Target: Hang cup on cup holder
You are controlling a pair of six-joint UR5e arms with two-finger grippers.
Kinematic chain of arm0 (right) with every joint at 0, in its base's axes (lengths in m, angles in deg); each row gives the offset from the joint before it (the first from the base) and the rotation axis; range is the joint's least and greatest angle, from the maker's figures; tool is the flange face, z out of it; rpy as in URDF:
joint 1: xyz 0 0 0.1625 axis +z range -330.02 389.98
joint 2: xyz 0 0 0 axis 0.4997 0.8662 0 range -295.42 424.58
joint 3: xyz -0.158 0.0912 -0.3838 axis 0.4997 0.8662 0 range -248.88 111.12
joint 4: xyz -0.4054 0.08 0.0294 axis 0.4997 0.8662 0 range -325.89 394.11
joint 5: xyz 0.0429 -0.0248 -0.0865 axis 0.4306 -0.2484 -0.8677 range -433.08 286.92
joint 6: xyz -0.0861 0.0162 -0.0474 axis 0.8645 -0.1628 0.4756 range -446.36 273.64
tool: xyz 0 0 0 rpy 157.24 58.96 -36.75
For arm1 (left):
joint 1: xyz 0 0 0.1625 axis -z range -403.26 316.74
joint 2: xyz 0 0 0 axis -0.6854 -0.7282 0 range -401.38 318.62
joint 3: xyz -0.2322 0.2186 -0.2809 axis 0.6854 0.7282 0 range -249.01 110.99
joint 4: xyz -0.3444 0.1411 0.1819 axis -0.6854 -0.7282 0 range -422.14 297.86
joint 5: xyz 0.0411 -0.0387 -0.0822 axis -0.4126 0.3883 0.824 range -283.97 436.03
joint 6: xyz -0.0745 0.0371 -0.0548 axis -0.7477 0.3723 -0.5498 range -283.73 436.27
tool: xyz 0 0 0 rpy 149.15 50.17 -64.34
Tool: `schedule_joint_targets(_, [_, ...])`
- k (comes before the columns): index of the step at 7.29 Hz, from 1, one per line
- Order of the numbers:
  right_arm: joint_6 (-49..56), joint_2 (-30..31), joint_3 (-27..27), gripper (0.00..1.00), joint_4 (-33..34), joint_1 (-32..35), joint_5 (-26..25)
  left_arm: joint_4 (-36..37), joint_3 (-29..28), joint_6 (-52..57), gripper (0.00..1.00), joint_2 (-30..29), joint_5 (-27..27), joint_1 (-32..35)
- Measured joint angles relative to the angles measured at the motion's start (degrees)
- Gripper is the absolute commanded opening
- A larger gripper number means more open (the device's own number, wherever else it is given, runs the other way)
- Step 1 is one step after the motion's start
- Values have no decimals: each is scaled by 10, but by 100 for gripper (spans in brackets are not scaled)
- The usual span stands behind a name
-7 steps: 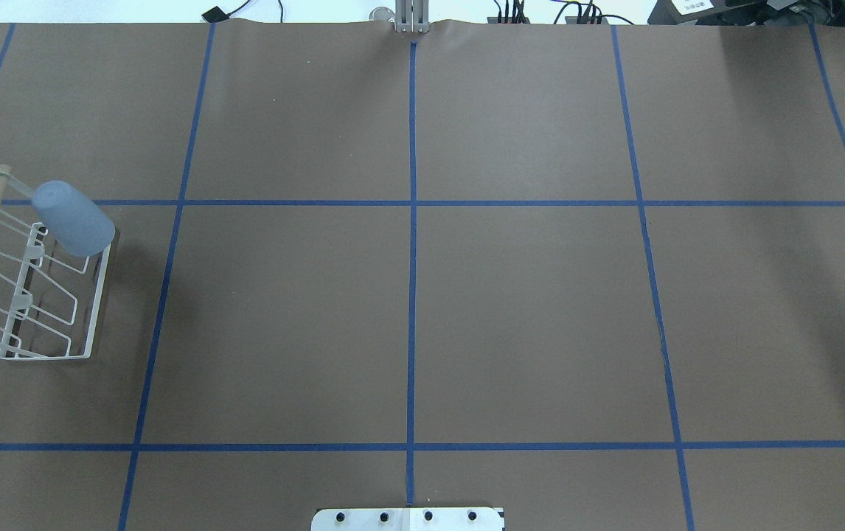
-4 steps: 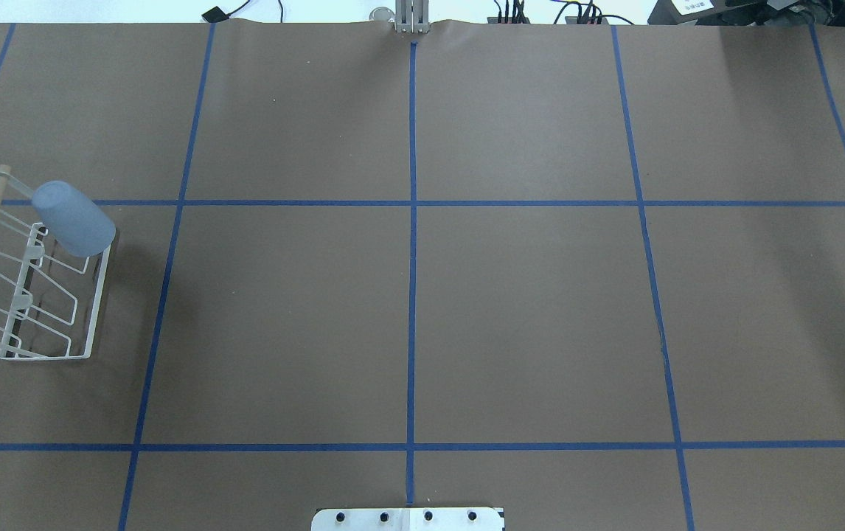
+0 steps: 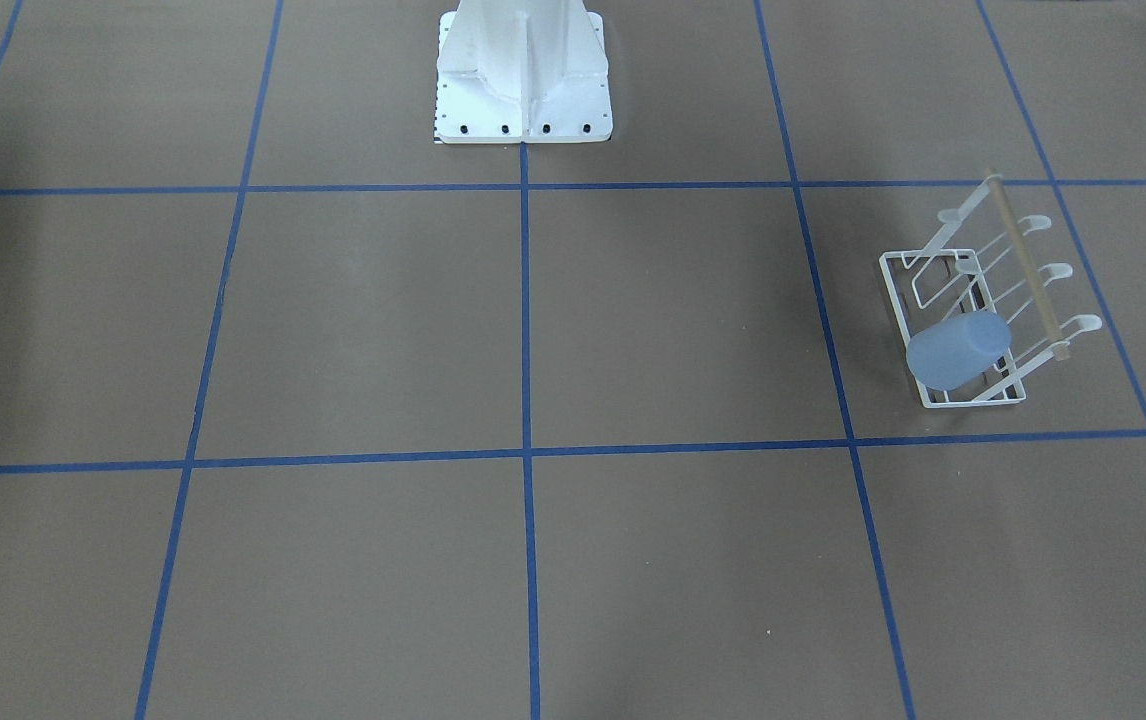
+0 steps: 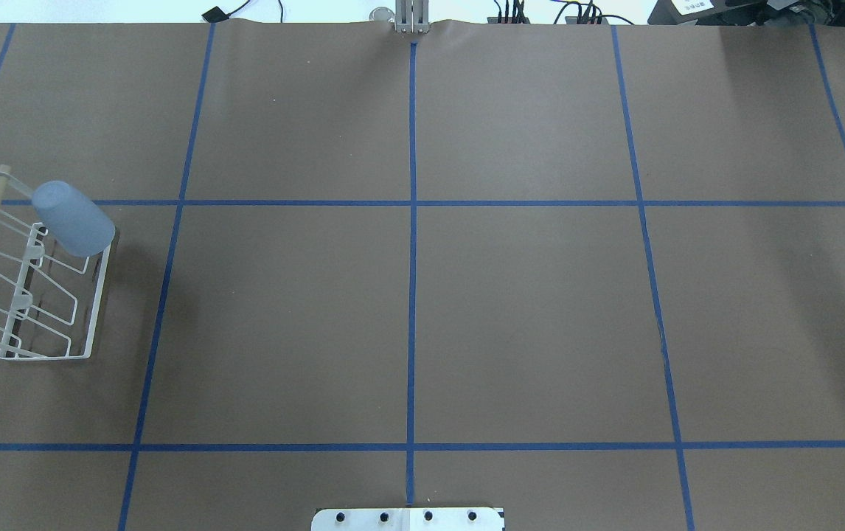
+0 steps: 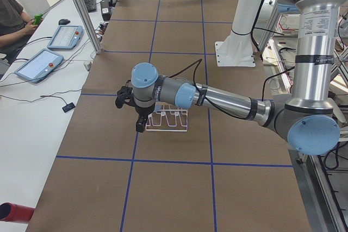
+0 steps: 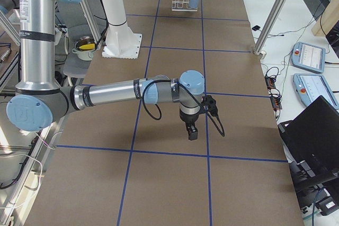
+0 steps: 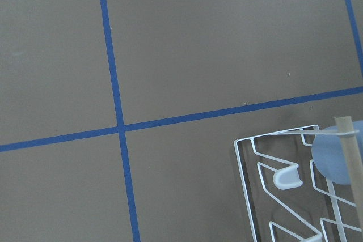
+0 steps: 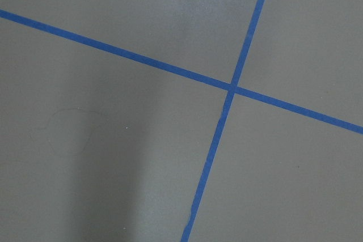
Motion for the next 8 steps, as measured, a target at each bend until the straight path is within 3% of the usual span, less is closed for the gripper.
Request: schedule_joint_targets(8, [5, -11, -3, 100, -1, 21, -1, 0, 8, -2, 98, 7, 3, 3])
